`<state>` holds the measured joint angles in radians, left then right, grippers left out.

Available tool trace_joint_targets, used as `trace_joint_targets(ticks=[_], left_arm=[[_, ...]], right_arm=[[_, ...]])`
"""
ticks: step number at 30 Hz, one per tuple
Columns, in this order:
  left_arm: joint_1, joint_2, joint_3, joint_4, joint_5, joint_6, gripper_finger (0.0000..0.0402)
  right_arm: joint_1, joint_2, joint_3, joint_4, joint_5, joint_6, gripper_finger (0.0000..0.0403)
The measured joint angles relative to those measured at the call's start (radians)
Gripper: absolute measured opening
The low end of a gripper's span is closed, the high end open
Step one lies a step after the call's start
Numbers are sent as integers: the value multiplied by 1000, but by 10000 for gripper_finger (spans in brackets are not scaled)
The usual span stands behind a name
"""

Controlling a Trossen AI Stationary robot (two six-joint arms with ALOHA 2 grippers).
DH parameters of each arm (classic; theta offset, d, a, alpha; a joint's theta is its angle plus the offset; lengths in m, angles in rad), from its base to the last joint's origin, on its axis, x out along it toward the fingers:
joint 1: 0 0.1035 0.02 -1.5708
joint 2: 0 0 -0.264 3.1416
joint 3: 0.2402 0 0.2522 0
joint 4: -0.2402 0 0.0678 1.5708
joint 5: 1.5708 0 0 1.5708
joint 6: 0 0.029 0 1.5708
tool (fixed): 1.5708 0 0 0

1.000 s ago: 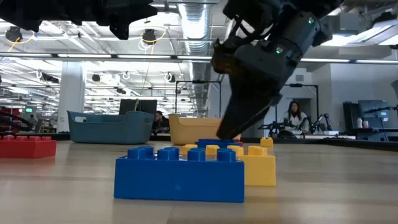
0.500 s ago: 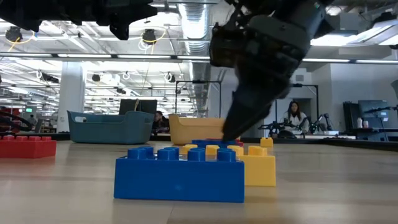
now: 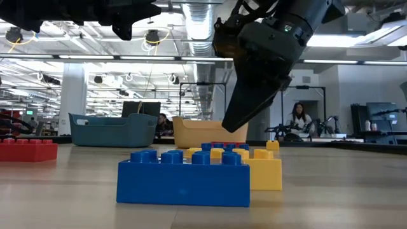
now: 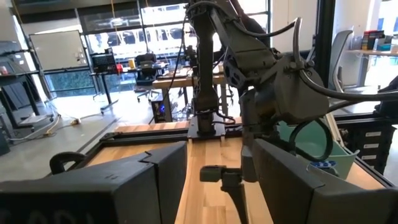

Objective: Sort & place blocks by color
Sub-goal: Put the blue game piece into the green bin

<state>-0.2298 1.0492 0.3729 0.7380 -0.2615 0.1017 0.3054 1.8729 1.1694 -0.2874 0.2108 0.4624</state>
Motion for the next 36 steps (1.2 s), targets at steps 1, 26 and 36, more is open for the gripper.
trace_joint_targets(ticks=[1,26,36], left_arm=[[0,0,0,0,0,0,173],[0,0,1,3,1,10,173],[0,0,0,13,0,10,173]], right_arm=[[0,9,1,7,-2,-2,276],[0,27,71,-241,-50,-78,126],[180,-277,38,-436,-40,111,151]])
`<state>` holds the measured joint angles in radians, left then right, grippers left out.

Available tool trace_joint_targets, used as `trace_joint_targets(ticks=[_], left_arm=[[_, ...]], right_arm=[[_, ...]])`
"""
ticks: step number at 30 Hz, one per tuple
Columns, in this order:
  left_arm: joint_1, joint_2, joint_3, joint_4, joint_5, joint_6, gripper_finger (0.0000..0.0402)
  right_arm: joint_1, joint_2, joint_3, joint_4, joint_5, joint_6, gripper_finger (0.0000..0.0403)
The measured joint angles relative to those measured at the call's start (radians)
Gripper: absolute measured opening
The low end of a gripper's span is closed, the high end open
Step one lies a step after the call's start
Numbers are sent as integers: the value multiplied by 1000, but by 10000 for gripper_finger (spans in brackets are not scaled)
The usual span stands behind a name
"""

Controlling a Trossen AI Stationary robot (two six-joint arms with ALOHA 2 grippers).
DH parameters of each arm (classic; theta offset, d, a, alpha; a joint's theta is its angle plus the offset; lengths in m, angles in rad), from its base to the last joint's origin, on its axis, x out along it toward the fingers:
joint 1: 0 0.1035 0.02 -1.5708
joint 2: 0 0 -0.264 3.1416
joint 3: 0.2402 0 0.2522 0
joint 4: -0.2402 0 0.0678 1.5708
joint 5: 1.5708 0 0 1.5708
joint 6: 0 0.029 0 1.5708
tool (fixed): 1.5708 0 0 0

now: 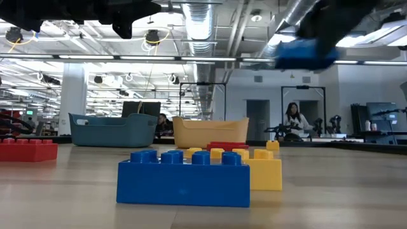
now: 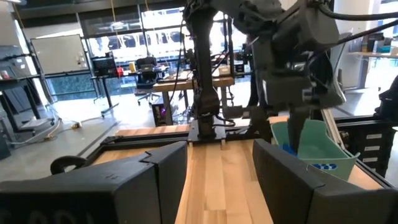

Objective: Sort & place blocks by color
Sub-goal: Put the blue game piece into the green bin, then put the red game piece into the blue bin

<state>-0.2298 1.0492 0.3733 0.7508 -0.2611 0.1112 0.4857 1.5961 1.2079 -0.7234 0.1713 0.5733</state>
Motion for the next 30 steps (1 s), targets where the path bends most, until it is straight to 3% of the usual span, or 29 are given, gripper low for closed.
trace_joint_targets(ticks=[4,11,16,23,27,30], left_arm=[[0,0,0,4,0,0,173],[0,0,0,23,0,0,173],[0,0,4,32,2,0,173],[0,0,5,34,30,-12,173],[0,0,5,23,74,-20,173],[0,0,5,6,74,-40,173]], right_arm=[[114,-63,-1,-113,0,227,165],[299,-47,-1,-139,7,530,141],[365,21,-1,-158,11,665,186],[383,61,-1,-193,9,737,275],[370,36,-1,-194,15,734,294],[360,2,-1,-197,80,694,296]])
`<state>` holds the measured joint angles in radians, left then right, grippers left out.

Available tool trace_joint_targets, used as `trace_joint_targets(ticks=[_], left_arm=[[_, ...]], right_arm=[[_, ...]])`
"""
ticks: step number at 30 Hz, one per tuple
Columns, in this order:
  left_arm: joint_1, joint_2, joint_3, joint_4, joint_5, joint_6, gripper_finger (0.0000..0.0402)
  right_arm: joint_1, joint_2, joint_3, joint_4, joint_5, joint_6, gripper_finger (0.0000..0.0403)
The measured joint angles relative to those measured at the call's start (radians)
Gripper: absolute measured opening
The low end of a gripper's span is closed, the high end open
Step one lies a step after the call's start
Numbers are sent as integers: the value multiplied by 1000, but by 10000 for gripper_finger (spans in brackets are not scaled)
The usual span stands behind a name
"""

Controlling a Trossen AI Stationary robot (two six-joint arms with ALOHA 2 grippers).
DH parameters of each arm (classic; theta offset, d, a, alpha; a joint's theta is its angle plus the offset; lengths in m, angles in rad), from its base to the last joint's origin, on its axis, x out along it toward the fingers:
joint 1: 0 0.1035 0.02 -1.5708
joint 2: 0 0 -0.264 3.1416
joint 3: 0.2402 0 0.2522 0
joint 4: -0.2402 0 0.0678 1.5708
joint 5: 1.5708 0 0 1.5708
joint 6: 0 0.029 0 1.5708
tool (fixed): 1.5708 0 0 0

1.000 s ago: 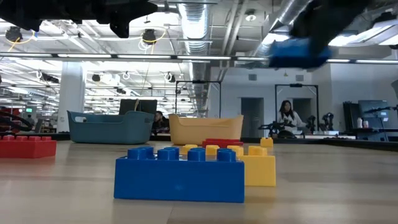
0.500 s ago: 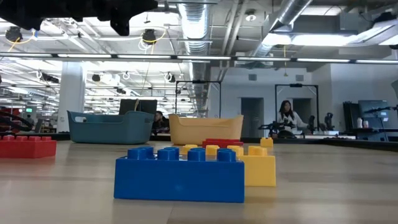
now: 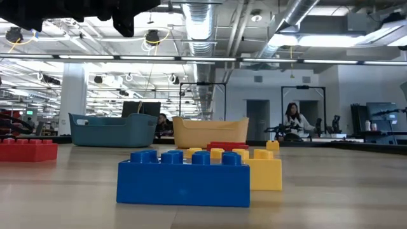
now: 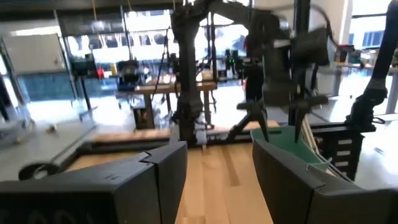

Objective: Sort & place blocks by color
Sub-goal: Put the red game piece into the blue bin

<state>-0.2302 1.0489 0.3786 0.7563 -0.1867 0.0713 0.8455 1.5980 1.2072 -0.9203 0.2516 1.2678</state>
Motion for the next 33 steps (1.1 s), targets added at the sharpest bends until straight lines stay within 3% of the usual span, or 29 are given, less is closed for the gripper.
trace_joint_targets(ticks=[3,8,10,14,17,24,33], left_arm=[[0,0,0,-60,0,-43,173],[0,0,1,-201,7,-158,174],[0,0,17,-300,36,-206,174],[0,0,92,-597,74,-301,174],[0,0,154,-785,73,-328,174],[0,0,254,-1020,120,-339,174],[-16,0,239,-1155,209,-473,183]], right_arm=[[-4,-48,0,6,132,-71,296],[-5,-122,2,107,443,-257,296],[-14,-138,2,155,487,-361,296],[-58,-167,-7,184,488,-486,296],[-112,-196,-89,311,451,-593,296],[-307,-290,-386,841,150,-863,291],[-517,-401,-572,1204,77,-1115,286]])
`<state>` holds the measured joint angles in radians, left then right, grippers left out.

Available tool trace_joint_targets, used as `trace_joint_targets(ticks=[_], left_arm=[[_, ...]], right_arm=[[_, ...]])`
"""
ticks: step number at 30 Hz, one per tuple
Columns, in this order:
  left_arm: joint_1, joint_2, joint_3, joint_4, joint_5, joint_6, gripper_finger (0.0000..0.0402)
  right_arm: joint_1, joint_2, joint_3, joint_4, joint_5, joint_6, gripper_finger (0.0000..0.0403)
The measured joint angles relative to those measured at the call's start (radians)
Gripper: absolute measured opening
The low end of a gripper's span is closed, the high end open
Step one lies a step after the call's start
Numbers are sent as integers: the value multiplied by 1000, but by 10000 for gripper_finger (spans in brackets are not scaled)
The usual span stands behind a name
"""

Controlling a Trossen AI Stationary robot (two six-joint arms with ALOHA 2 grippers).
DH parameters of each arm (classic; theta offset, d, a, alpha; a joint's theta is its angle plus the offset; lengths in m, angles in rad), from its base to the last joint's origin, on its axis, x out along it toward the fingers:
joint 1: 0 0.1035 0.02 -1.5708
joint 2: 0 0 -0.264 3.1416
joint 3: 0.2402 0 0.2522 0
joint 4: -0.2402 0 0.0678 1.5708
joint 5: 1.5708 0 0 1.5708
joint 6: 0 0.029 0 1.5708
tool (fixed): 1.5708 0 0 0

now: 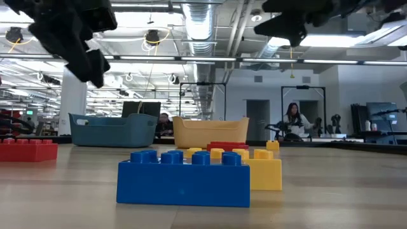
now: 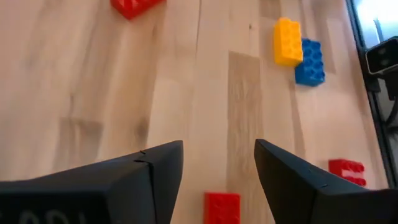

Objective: Sort & place blocks by color
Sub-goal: Put the red game piece into the blue bin

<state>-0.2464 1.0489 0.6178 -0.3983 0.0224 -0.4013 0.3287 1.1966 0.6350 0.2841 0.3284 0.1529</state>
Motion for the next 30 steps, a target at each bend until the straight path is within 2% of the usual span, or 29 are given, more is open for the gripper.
trace_joint_targets(ticks=[6,10,14,17,19,21,30], left_arm=[[-52,31,-29,-19,-9,-112,217],[-89,65,-24,91,-11,-170,251],[-130,111,-23,44,-61,-196,282],[-147,148,-23,14,-61,-213,298],[-159,167,-23,15,-61,-214,302],[-169,188,-23,18,-61,-213,304],[-229,305,-24,-30,-61,-223,304]], right_arm=[[-97,-5,-23,48,-17,-67,286],[-149,15,-23,48,-59,-83,286],[-189,43,-22,86,-127,-86,286],[-221,67,-22,115,-246,-75,286],[-243,70,-22,121,-348,-60,286],[-261,69,-22,127,-404,-43,286],[-270,68,-22,120,-410,-45,286]])
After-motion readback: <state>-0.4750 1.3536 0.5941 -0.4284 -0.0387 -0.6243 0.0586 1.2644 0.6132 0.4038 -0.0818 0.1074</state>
